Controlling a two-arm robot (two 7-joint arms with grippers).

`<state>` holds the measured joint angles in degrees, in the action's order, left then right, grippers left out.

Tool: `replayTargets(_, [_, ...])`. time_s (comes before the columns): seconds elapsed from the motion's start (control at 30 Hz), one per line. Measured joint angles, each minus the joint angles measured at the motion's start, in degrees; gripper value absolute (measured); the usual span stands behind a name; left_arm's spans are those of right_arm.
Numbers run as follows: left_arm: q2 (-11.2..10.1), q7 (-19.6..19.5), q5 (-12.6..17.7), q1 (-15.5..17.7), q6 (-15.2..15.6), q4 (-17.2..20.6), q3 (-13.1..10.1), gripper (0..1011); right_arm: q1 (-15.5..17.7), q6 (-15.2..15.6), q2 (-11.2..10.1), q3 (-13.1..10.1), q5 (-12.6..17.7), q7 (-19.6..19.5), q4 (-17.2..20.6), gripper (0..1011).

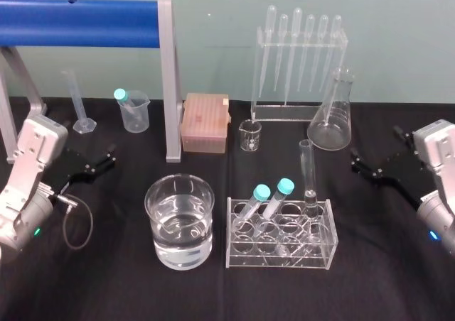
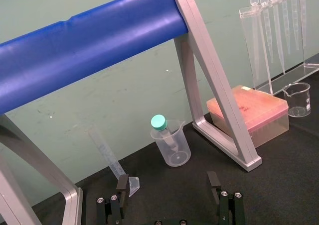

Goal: Hold the test tube with one hand and immerse one end into the beaker, then return it to the test tube rack.

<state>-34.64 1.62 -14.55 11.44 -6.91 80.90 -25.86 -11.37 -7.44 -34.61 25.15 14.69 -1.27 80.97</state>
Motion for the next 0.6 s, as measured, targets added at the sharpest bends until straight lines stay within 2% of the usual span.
replayTargets(0.13, [0.00, 0.00, 0.00, 0.00, 0.00, 0.00, 0.00, 1000, 0.52, -1.98, 0.04, -2.30, 2.35, 1.65, 1.45, 1000])
replayTargets(0.23, [0.00, 0.00, 0.00, 0.00, 0.00, 0.00, 0.00, 1000, 1.00, -3.63, 0.07, -4.40, 5.71, 4.13, 3.17, 1000])
replayTargets(0.27, [0.00, 0.00, 0.00, 0.00, 0.00, 0.00, 0.00, 1000, 1.24, -4.48, 0.04, -5.44, 7.87, 6.02, 4.21, 1000])
replayTargets(0.3, [0.00, 0.00, 0.00, 0.00, 0.00, 0.00, 0.00, 1000, 1.24, -4.48, 0.04, -5.44, 7.87, 6.02, 4.21, 1000])
replayTargets(0.37, [0.00, 0.00, 0.00, 0.00, 0.00, 0.00, 0.00, 1000, 1.70, -5.92, -0.09, -7.31, 12.62, 10.48, 6.47, 1000])
replayTargets(0.43, [0.00, 0.00, 0.00, 0.00, 0.00, 0.00, 0.00, 1000, 1.88, -6.49, -0.17, -7.98, 14.87, 12.86, 7.42, 1000])
replayTargets(0.47, [0.00, 0.00, 0.00, 0.00, 0.00, 0.00, 0.00, 1000, 1.98, -7.11, -0.35, -8.62, 17.53, 15.95, 8.31, 1000])
replayTargets(0.5, [0.00, 0.00, 0.00, 0.00, 0.00, 0.00, 0.00, 1000, 1.98, -7.11, -0.35, -8.62, 17.53, 15.95, 8.31, 1000])
replayTargets(0.53, [0.00, 0.00, 0.00, 0.00, 0.00, 0.00, 0.00, 1000, 2.03, -7.66, -0.53, -9.09, 19.99, 19.09, 9.14, 1000])
replayTargets(0.6, [0.00, 0.00, 0.00, 0.00, 0.00, 0.00, 0.00, 1000, 1.97, -8.15, -0.71, -9.41, 22.89, 23.64, 10.05, 1000])
